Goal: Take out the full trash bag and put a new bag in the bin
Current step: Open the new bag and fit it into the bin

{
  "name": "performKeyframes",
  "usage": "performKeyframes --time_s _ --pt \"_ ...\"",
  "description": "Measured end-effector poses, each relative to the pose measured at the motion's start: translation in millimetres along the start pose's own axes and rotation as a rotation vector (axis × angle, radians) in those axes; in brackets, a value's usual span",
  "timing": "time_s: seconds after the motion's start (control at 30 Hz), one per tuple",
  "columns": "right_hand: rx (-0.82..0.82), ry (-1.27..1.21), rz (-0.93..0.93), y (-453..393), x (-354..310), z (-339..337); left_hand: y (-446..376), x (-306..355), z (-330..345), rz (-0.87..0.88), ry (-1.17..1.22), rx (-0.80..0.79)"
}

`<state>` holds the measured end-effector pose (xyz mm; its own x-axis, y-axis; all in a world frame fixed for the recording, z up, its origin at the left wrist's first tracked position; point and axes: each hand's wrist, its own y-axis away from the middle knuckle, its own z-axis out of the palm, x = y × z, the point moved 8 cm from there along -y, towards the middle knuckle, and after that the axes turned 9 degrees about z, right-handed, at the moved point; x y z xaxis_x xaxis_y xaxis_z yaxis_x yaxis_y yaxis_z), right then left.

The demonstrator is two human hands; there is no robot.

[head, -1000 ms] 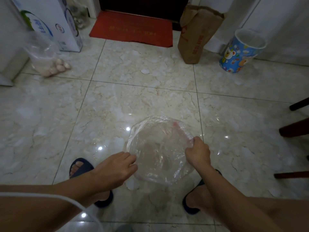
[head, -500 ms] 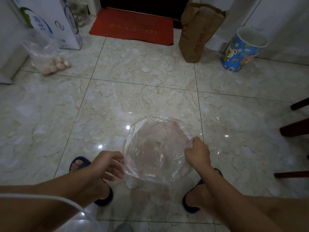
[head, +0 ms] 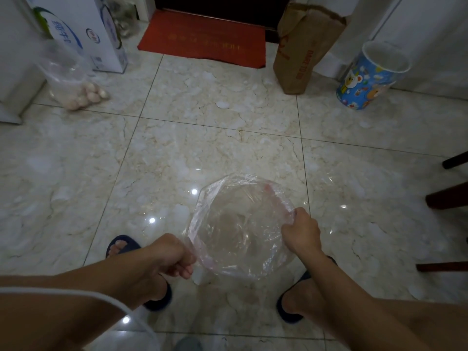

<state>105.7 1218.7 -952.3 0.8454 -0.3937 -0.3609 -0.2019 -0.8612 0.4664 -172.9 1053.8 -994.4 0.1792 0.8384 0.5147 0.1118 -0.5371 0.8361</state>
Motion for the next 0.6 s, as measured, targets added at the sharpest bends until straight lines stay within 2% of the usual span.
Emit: performKeyframes --time_s 0.2,0.3,0.4,0.47,0.6 --pt "-0.014 -0.002 0.006 0 2 1 -15 -2 -3 -0.059 0.102 0.065" --pt "-0.025 0.007 -0.006 0 2 0 -17 8 -16 -0.018 0.183 0.213" --pt "-0.038 0.008 -0.015 -1 0 1 -18 16 -35 0.039 0.476 0.374" --pt "-0.040 0.012 -0.010 -2 1 1 -19 21 -40 0.064 0.636 0.363" --pt "-0.043 0.022 -0.007 -2 1 1 -24 31 -44 0.151 0.544 0.338"
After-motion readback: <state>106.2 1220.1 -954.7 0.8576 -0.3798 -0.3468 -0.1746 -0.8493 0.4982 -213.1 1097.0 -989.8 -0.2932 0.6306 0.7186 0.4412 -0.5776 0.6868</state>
